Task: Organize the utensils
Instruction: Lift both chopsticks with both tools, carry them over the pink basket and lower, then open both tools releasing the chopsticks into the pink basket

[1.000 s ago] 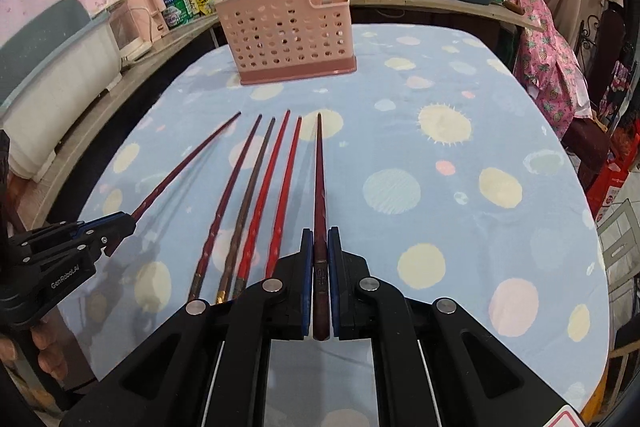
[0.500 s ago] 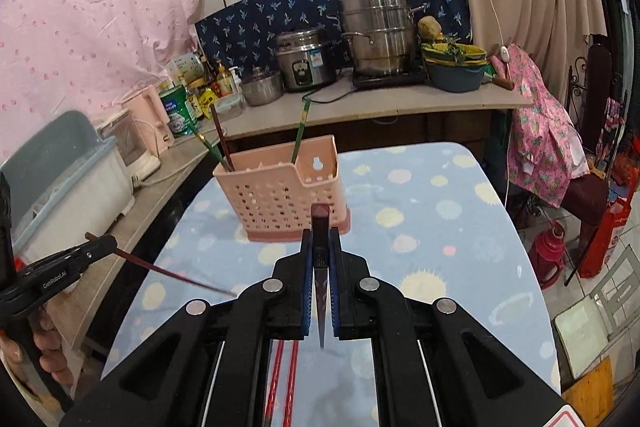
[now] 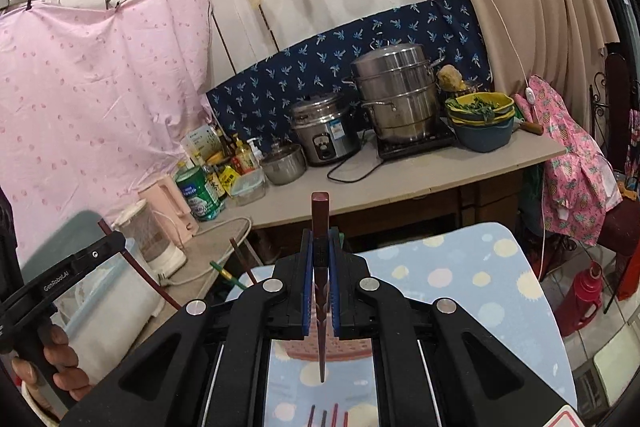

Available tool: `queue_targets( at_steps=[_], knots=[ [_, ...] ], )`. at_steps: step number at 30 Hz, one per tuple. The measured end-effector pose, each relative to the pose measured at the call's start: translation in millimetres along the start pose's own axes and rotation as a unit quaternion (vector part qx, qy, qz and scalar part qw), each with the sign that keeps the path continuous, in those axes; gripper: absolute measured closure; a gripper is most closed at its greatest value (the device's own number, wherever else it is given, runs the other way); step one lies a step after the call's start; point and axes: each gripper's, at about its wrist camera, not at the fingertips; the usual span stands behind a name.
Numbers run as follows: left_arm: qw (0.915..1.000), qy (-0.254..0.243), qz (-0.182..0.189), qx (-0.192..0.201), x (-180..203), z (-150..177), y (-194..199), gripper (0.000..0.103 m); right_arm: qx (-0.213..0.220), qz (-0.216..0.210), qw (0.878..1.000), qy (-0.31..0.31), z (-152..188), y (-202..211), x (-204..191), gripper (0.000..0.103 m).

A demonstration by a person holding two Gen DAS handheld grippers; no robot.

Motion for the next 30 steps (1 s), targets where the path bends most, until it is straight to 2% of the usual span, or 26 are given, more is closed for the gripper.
queue_targets(
  at_steps=[4, 9, 14, 21, 27, 29, 30],
  knots=[
    [0.9998, 0.002, -0.001, 0.02, 1, -25, -10, 0.096, 0.016, -0.015, 1.0, -0.002, -29, -13, -8, 0.096],
    [0.9995, -0.004, -0.01, 0.029, 5, -39, -31, 0.096, 0.019, -0.015, 1.0, -0.001, -50, -37, -13, 0.096],
    [0.9998, -0.005, -0.014, 0.015, 3, -42, -55, 0.096, 0.004, -0.009, 1.0, -0.001, -52, -64, -12, 0.096],
    [0.9997, -0.004, -0.011, -0.02, -4, -29, -86, 0.096, -0.034, 0.003, 0.999, -0.008, -40, -104, 0, 0.096],
    [0.999, 0.004, -0.011, -0.043, -10, -19, -106, 0.096, -0.053, 0.014, 0.998, -0.009, -32, -122, 6, 0.096],
    [0.9989, 0.005, -0.016, -0.043, -11, -16, -108, 0.095, -0.05, 0.014, 0.999, -0.011, -31, -122, 8, 0.092],
    [0.9989, 0.006, -0.017, -0.042, -12, -15, -109, 0.092, -0.048, 0.017, 0.999, -0.013, -31, -121, 8, 0.086]
  ],
)
Point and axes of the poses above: each gripper's, at about its wrist camera, not at the fingertips, and y roughly against the way its jaws point, x to its right, z to its underside, and after that the axes turned 14 degrees about -x, right-handed
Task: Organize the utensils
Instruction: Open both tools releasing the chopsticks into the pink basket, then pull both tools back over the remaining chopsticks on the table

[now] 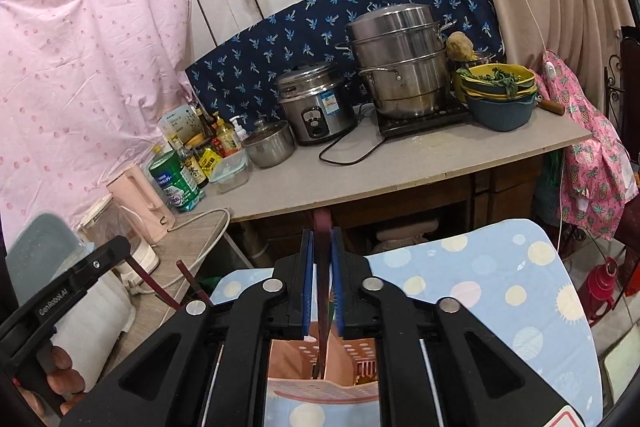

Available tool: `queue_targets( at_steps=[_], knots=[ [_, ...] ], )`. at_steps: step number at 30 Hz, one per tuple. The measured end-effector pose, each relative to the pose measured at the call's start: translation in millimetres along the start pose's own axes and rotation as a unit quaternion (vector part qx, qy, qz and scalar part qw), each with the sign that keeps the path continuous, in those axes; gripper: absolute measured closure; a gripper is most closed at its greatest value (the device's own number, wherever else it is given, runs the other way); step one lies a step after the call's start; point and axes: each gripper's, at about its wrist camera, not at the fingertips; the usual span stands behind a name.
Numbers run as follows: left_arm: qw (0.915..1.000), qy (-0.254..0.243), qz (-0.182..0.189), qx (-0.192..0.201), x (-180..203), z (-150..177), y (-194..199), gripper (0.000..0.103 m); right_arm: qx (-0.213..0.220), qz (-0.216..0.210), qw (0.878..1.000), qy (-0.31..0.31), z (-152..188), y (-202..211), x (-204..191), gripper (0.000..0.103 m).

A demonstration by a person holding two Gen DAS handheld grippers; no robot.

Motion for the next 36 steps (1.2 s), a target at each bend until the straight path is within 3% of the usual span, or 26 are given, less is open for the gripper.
queue_targets(
  at_steps=[1, 3, 5, 9, 20, 36],
  knots=[
    [1.0, 0.001, 0.0, -0.001, -1, 1, -1, 0.09, 0.002, 0.001, 1.0, -0.002, 0, 1, 1, 0.079],
    [1.0, 0.005, -0.002, 0.0, -2, 2, 0, 0.073, 0.007, 0.001, 1.0, -0.005, -1, 4, 2, 0.074],
    [0.9999, 0.005, -0.008, 0.005, -1, 3, 3, 0.064, 0.011, 0.0, 1.0, -0.005, -1, 8, 2, 0.074],
    [0.9999, 0.001, -0.014, 0.008, 2, 7, 9, 0.055, 0.017, 0.005, 1.0, 0.004, 2, 16, -2, 0.073],
    [0.9993, -0.019, -0.03, 0.007, 8, 44, 33, 0.052, 0.005, 0.02, 1.0, 0.023, 46, 43, -3, 0.072],
    [0.9961, -0.03, -0.049, -0.068, 1, 167, 43, 0.052, -0.095, 0.072, 0.991, 0.065, 204, 66, 4, 0.072]
  ],
)
Point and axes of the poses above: each gripper's, at about its wrist camera, not at the fingertips, and y roughly against the way its jaws point, x to its right, z to its underside, and after that the axes turned 14 degrees about -x, right-handed
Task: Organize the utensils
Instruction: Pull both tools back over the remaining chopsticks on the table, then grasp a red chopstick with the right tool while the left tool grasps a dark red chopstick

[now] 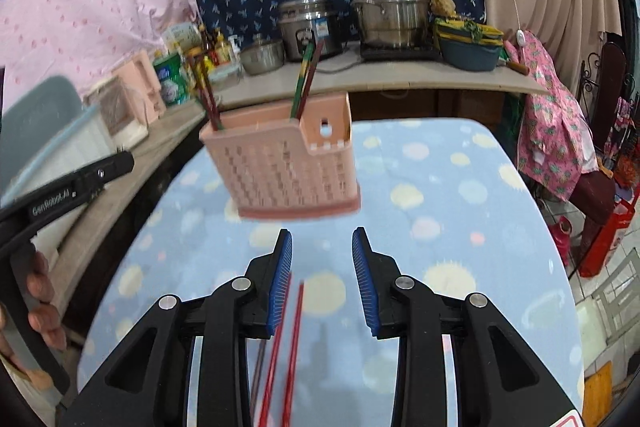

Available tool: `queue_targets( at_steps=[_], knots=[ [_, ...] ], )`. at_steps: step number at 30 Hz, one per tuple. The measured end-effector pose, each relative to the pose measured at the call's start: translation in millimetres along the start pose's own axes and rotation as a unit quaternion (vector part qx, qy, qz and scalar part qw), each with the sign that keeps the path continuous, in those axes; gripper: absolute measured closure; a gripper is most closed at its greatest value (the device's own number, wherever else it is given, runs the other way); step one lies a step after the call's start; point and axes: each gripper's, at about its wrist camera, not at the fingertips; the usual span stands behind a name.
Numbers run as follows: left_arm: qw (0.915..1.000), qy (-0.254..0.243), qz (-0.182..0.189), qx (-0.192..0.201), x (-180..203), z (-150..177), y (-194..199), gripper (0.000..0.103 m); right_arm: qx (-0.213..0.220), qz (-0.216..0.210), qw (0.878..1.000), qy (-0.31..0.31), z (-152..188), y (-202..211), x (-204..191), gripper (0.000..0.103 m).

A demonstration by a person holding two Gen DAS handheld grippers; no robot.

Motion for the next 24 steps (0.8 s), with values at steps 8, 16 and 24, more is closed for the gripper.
queue_targets(
  at_steps=[8, 16, 24],
  knots=[
    [0.9989, -0.005, -0.001, -0.046, 0, 63, -14, 0.052, -0.079, -0.005, 0.997, 0.021, 84, -23, -15, 0.072],
    [0.9966, -0.008, 0.002, -0.082, -2, 115, -24, 0.052, -0.13, -0.001, 0.991, 0.036, 137, -43, -27, 0.073],
    [0.9948, -0.02, 0.009, -0.099, 6, 143, -30, 0.052, -0.139, 0.024, 0.989, 0.043, 153, -48, -35, 0.084]
  ],
)
Point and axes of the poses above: each gripper's, at about its wrist camera, not at the fingertips, and y roughly against the way its jaws point, x to its right, z to its underside, and after that the axes turned 14 degrees about -x, right-handed
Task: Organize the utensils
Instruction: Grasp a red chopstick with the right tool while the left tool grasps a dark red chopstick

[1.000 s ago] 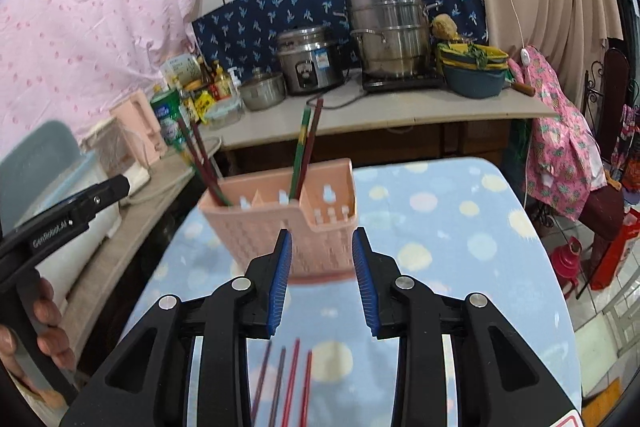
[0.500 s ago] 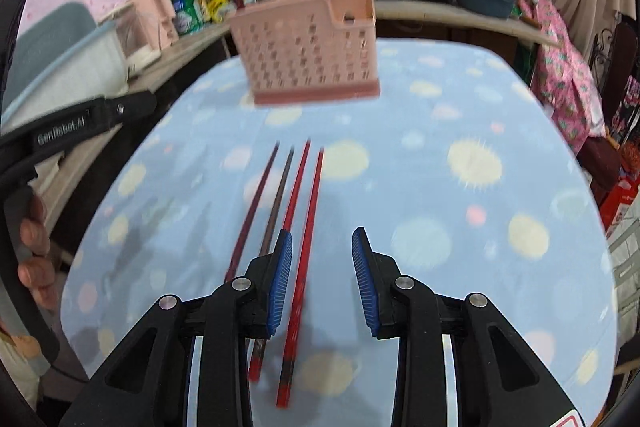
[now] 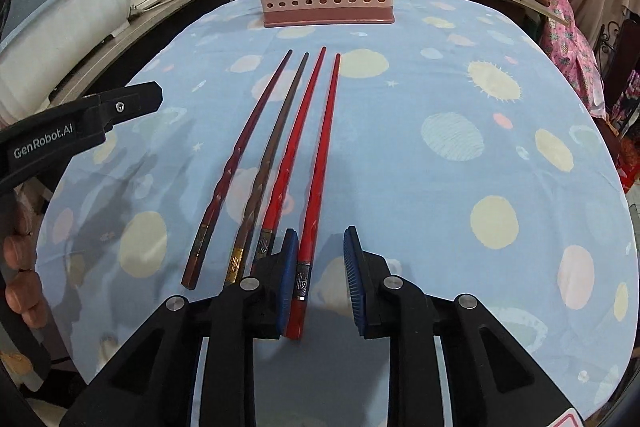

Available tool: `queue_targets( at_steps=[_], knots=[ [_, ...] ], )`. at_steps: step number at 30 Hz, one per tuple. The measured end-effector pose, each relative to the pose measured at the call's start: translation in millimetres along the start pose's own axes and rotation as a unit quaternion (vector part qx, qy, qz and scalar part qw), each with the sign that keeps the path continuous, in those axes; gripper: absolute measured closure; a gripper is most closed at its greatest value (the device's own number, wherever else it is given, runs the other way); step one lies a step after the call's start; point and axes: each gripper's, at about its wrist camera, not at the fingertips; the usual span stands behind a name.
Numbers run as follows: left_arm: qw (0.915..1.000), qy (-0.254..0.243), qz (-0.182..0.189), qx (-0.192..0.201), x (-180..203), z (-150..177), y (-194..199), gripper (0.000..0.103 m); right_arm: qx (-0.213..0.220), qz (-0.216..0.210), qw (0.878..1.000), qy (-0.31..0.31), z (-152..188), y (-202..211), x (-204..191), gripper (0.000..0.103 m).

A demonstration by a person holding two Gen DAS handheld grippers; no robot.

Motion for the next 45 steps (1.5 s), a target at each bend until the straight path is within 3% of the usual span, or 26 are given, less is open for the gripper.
queue_targets(
  at_steps=[6, 18, 36, 45],
  knots=[
    [0.9996, -0.021, 0.001, -0.016, 10, 11, -8, 0.052, 0.009, 0.015, 1.0, -0.021, 9, 2, 4, 0.096],
    [0.9979, -0.054, -0.006, -0.034, 35, 23, -12, 0.052, 0.018, 0.0, 0.998, -0.068, 20, 7, 28, 0.096],
    [0.9988, -0.024, 0.016, -0.04, 31, 33, -14, 0.052, 0.024, -0.032, 0.996, -0.076, 22, 7, 42, 0.096],
    [0.9979, -0.042, 0.025, -0.042, 42, 37, -18, 0.052, 0.024, -0.028, 0.997, -0.067, 24, 7, 42, 0.096]
  ],
)
Point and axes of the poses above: each gripper's, at about its wrist camera, not at the fingertips, and y roughly against the way its jaws point, x to its right, z to its underside, and after that the axes turned 14 degrees about -x, right-handed
